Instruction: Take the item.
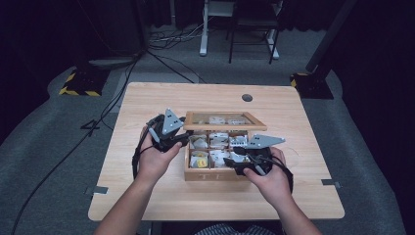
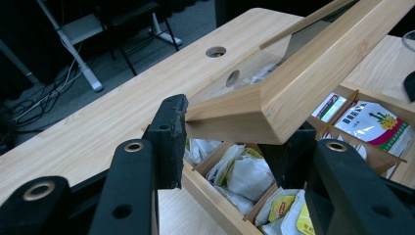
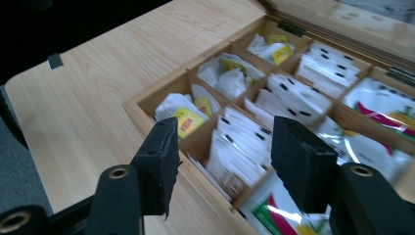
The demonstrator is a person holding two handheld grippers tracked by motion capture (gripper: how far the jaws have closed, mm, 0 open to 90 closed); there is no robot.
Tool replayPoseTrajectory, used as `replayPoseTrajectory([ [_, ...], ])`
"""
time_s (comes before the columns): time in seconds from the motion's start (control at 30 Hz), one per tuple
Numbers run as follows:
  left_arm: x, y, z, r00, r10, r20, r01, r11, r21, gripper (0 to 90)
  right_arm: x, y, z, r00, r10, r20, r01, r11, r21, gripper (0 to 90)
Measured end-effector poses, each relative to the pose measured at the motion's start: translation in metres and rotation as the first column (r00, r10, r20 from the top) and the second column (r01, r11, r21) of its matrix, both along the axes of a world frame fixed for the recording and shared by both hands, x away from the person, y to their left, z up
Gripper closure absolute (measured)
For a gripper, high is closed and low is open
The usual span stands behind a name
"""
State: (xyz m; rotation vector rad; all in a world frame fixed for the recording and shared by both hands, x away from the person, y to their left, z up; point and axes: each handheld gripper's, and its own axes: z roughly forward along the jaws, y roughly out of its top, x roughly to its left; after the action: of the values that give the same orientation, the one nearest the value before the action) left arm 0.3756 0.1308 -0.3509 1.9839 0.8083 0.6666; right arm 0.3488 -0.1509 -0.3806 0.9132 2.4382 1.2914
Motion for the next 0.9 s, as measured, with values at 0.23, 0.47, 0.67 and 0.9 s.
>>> replayPoseTrajectory([
  [0.23,0.001,0.001,0.0,1.0,-0.004,0.002,0.004,1.0,-0.007,54.5,0.006,0.027,-0.007,1.0,0.006,0.005,-0.006,0.9998,-0.018,48.9],
  [0.47,0.001,0.001,0.0,1.0,-0.008,0.004,0.008,1.0,-0.005,54.4,0.014,0.049,-0.015,0.9999,0.017,-0.001,-0.017,0.9996,-0.022,50.4],
  [0.67,0.001,0.001,-0.001,0.9999,-0.009,0.005,0.009,0.9999,-0.005,54.3,0.019,0.064,-0.024,0.9995,0.031,-0.01,-0.032,0.9989,-0.034,50.5],
  [0.9,0.001,0.001,-0.001,0.9999,-0.01,0.004,0.01,0.9999,-0.005,54.2,0.025,0.084,-0.038,0.9971,0.066,-0.038,-0.068,0.9959,-0.06,53.8],
])
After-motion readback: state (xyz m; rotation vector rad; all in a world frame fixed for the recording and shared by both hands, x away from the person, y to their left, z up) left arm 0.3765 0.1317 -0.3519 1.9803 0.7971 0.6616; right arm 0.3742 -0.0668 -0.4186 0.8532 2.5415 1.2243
